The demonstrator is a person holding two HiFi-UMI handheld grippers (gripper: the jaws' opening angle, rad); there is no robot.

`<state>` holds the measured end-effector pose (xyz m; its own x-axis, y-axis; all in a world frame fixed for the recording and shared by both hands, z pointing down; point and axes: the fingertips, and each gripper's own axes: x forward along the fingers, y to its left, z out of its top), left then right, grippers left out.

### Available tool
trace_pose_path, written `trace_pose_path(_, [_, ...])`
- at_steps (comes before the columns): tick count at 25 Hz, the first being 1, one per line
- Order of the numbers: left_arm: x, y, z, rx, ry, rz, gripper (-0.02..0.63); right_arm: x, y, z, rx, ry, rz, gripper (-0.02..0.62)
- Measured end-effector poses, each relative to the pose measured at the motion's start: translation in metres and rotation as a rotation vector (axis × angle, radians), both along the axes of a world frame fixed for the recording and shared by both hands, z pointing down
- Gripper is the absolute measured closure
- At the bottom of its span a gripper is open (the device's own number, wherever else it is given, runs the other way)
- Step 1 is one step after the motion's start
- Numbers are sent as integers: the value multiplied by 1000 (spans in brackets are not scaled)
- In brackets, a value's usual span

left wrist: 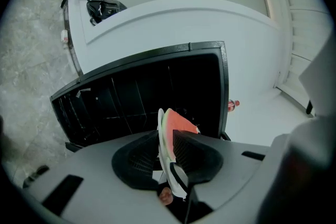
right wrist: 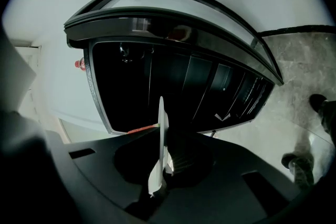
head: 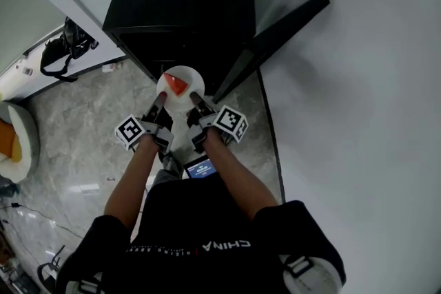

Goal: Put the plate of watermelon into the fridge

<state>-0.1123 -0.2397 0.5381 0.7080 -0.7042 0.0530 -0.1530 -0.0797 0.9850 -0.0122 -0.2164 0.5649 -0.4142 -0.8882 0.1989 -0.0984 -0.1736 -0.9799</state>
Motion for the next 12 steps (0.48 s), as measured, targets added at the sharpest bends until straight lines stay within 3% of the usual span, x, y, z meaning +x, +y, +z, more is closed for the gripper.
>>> trace_pose_path(5, [2, -27, 36, -56, -7, 4, 534, 3, -26, 28, -4, 23, 25, 565])
trace_pose_path(7, [1, -41, 53, -79, -6, 0, 575, 4, -40, 39, 0, 46, 38, 565])
trace_pose_path(12, [4, -76, 93, -111, 12, -30, 581, 9, -78, 75, 10, 82, 62, 565])
